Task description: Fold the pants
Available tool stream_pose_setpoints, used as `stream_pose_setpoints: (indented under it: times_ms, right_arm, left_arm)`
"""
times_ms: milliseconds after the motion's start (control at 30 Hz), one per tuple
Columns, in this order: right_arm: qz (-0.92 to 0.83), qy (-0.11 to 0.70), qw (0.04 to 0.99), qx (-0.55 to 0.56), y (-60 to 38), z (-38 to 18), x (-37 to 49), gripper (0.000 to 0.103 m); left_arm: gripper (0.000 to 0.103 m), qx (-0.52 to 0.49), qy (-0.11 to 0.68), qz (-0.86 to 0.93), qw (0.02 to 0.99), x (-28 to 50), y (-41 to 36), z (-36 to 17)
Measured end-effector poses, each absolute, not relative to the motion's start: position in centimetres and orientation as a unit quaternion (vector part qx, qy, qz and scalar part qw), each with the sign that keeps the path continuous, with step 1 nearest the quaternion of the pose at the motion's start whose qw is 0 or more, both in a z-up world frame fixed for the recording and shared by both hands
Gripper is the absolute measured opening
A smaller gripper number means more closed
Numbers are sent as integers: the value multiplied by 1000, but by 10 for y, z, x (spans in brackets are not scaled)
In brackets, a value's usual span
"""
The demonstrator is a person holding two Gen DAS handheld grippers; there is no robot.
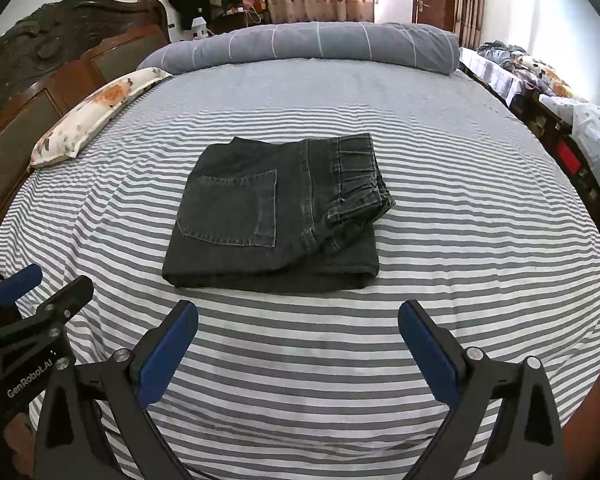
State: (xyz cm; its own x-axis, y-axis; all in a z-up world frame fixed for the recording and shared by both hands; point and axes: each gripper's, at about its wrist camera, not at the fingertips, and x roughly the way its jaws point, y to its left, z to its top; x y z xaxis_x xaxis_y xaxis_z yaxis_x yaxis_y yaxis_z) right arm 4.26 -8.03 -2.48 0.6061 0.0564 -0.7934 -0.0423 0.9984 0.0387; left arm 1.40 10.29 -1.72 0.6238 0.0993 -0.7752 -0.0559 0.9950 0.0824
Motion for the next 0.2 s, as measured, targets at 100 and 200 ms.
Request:
stream_pose_setpoints:
  times_ms: [100, 200]
  right_arm:
    - [26, 447, 894, 11, -82, -28, 43, 99]
    - [25, 449, 893, 12, -83, -30, 44, 99]
  left_arm:
    - [72, 24, 429, 39, 902, 15, 104, -19]
    - [72, 22, 432, 31, 901, 18, 104, -21]
